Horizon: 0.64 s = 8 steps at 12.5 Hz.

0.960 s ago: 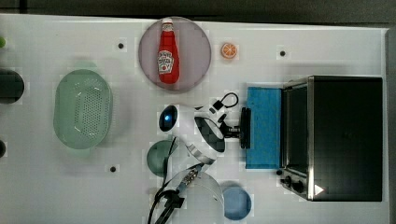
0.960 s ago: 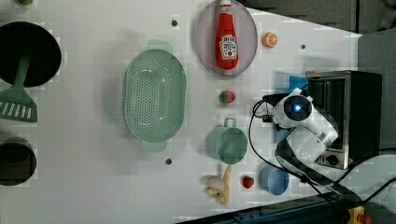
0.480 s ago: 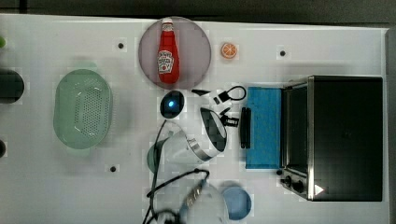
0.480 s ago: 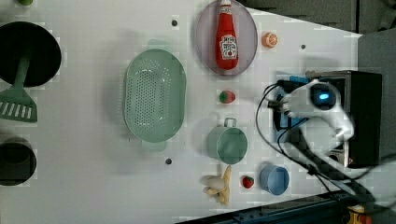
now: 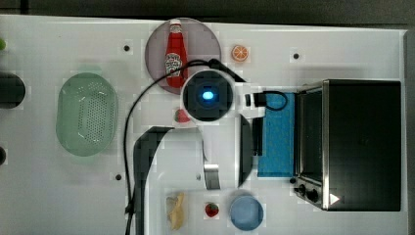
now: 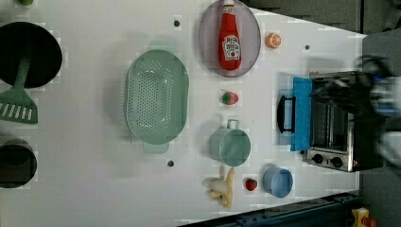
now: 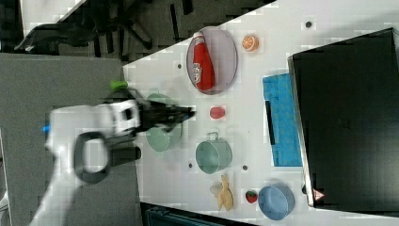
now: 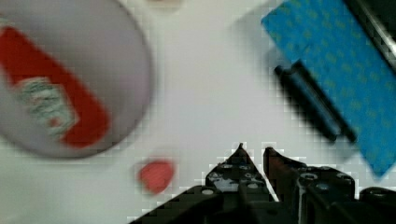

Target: Flap open oven.

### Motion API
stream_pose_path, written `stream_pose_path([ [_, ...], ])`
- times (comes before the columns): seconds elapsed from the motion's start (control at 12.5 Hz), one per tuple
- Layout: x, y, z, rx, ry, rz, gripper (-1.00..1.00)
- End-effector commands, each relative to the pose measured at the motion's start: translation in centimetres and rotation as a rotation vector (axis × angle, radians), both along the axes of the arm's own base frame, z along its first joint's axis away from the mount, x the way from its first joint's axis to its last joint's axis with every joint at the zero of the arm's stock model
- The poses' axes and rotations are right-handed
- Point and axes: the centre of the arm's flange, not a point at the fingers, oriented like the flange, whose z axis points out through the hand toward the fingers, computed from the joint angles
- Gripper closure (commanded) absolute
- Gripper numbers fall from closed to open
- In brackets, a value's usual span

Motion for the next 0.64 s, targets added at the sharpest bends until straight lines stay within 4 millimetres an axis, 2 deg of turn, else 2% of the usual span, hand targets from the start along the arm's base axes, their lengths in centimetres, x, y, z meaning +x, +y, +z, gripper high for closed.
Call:
stream_pose_path([
  [0.08,-2.0,-2.5,5.6,0.090,0.053,-0.143,0.65],
  [0.24,-2.8,-3.2,11.1,0.104,0.021,-0.146,0.65],
  [0.4,-3.7,-3.5,15.5,0.110,-0.027,-0.142,0.65],
  [0.64,-5.3,-4.2,18.4,0.100,-0.016,-0.205,0.65],
])
